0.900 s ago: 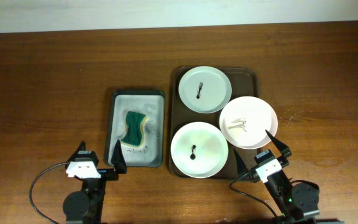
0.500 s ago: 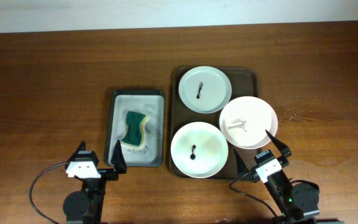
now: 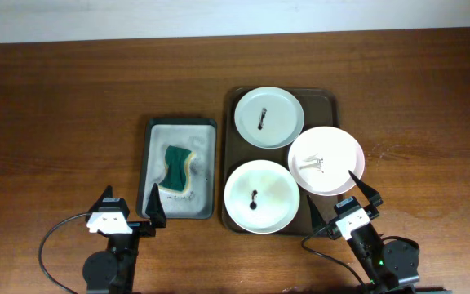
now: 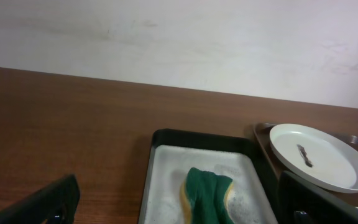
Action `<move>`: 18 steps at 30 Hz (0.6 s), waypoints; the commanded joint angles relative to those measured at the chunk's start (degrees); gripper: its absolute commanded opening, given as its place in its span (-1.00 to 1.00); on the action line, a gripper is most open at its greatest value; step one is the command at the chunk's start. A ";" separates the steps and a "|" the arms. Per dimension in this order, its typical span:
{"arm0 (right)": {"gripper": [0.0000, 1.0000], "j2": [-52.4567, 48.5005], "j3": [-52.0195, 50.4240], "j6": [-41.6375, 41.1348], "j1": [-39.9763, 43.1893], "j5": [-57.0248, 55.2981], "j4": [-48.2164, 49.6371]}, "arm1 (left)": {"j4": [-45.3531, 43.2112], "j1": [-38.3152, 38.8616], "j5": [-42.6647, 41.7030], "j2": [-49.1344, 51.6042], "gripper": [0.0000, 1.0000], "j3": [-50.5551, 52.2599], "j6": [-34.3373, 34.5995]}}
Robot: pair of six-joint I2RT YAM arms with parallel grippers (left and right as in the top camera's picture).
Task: Clean dirty plates on tray and stack at the side
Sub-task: 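Move the left gripper down toward the green-and-yellow sponge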
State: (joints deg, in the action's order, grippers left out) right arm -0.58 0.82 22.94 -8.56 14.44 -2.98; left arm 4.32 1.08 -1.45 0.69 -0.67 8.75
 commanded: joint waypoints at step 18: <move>0.97 0.20 3.72 -9.94 0.37 9.81 -0.44 | -2.97 -0.28 -18.34 0.24 0.99 -4.94 -0.85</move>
State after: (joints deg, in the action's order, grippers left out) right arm -0.58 0.95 21.32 -8.56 20.73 -2.90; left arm 1.06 1.08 -14.59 0.69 -0.89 8.73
